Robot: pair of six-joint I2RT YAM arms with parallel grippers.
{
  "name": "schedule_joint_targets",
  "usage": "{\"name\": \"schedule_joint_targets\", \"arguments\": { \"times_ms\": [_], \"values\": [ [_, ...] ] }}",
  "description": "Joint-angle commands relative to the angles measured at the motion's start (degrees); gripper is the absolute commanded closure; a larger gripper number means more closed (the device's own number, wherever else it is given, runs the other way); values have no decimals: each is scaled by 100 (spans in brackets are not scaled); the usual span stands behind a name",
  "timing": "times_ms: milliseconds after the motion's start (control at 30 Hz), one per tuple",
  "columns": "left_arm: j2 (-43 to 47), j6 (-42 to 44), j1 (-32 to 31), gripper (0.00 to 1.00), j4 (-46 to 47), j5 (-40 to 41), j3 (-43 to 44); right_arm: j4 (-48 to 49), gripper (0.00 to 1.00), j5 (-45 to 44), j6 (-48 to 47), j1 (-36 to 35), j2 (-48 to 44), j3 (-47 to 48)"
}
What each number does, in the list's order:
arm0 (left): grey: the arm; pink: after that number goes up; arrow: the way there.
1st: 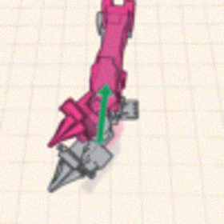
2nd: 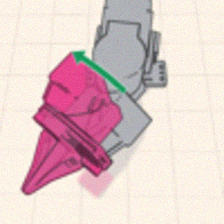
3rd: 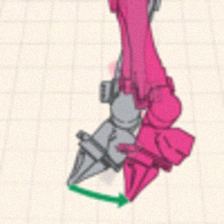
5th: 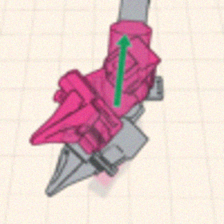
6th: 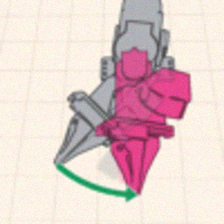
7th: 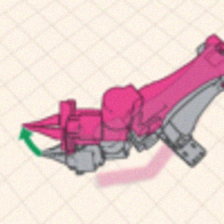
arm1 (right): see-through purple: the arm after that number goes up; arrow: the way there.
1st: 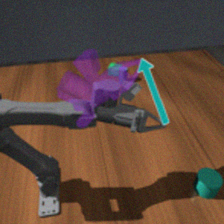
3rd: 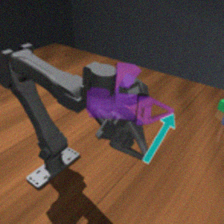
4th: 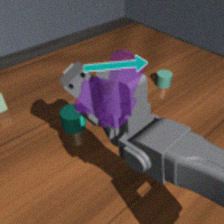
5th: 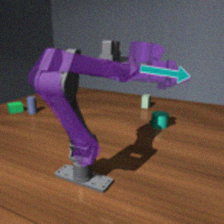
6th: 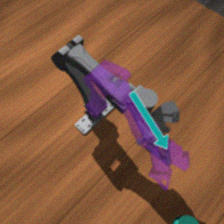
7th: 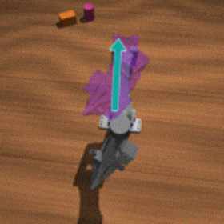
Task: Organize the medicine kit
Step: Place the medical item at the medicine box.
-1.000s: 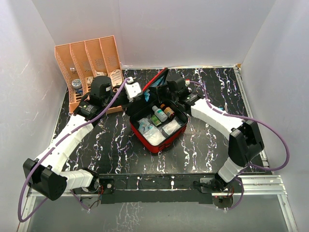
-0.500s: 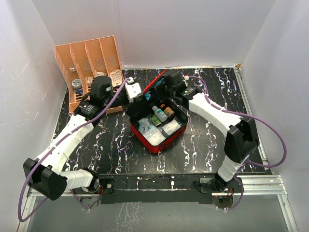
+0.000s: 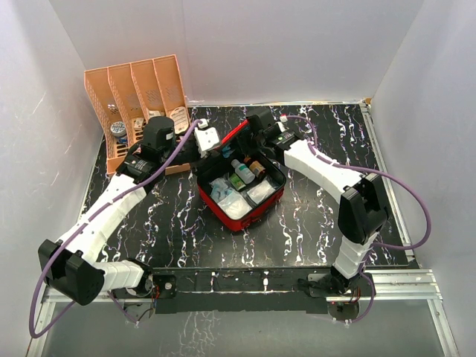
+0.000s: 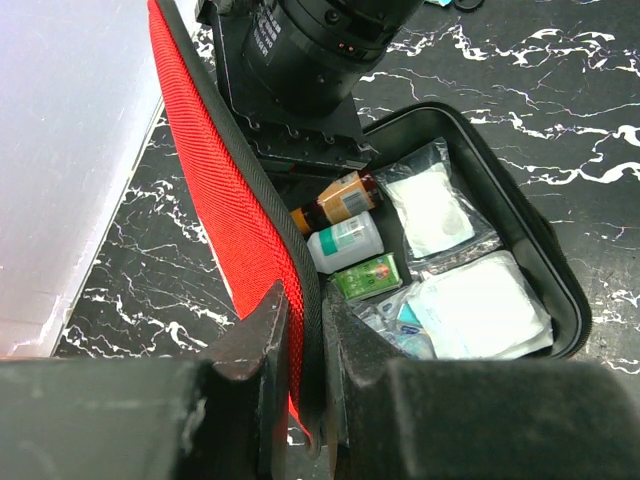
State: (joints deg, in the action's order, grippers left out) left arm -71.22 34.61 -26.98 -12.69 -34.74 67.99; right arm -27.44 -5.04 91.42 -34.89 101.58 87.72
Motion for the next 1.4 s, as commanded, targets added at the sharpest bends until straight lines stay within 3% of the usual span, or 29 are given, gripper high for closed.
{"name": "schedule_joint_targets", "arguments": {
  "times_ms": [0,100,200,600,1167,1200,1233,1267,1333,1367],
  "values": [
    [218,-36,-263,100,390,-1313,283,129,100,-624,-94,114,313,144],
    [234,-42,-262,100,409,-1227,256,436,99,-526,-105,121,176,17],
    [215,-208,-251,100,530,-1018,239,681,87,-473,-304,123,7,22],
    [148,-520,-234,100,876,-34,334,1176,87,-686,-1345,140,-1009,-190],
    [18,-1055,-114,100,774,69,620,827,87,-490,-1836,166,-1463,-616],
    [20,-1041,-111,100,762,58,619,830,33,-476,-1842,162,-1451,-616],
    [16,-1036,-115,100,741,53,619,828,21,-468,-1852,154,-1448,-616],
    [22,-1029,-114,100,723,47,613,822,19,-461,-1863,161,-1450,-608],
    [37,-1027,-113,100,715,48,598,786,3,-462,-1873,160,-1465,-594],
    [38,-1026,-114,100,715,53,589,757,2,-473,-1877,163,-1470,-583]
  ]
}}
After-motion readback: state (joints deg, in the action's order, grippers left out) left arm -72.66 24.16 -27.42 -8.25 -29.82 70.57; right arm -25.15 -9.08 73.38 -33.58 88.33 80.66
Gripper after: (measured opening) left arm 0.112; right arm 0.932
